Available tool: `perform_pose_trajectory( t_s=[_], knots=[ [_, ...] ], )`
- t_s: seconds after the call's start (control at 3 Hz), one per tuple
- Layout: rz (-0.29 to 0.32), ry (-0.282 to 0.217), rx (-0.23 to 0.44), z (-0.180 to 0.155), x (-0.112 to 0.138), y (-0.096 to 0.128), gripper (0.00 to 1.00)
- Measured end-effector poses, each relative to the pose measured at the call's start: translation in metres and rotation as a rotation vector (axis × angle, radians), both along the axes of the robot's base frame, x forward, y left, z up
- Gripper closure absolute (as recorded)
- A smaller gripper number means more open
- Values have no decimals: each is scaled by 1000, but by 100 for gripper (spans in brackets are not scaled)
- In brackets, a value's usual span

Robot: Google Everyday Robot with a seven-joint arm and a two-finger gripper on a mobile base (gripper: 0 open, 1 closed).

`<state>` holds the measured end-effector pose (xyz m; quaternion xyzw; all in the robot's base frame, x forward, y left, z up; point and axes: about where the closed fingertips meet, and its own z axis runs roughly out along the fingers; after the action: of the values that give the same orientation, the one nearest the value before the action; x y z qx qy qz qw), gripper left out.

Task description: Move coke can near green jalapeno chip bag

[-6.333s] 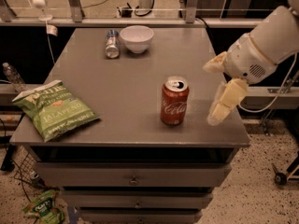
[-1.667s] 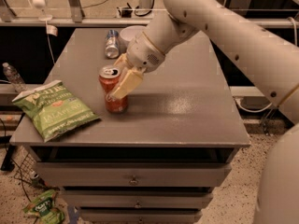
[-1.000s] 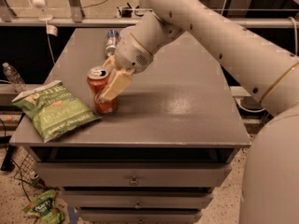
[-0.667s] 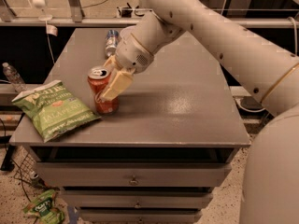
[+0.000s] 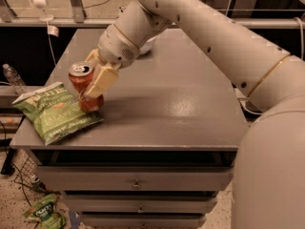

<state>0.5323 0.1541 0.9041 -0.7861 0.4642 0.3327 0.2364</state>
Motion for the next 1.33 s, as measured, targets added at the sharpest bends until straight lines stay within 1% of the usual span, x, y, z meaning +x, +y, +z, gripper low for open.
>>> perform_pose_trajectory(
  t_s=[0.33, 0.67, 1.0, 1.33],
  knots=[
    [16, -4, 10, 2, -2, 7, 100],
    [9, 14, 21, -5, -2, 5, 100],
    [-10, 28, 25, -16, 1, -3, 100],
    [-23, 27, 19, -21, 3, -9, 100]
  ],
)
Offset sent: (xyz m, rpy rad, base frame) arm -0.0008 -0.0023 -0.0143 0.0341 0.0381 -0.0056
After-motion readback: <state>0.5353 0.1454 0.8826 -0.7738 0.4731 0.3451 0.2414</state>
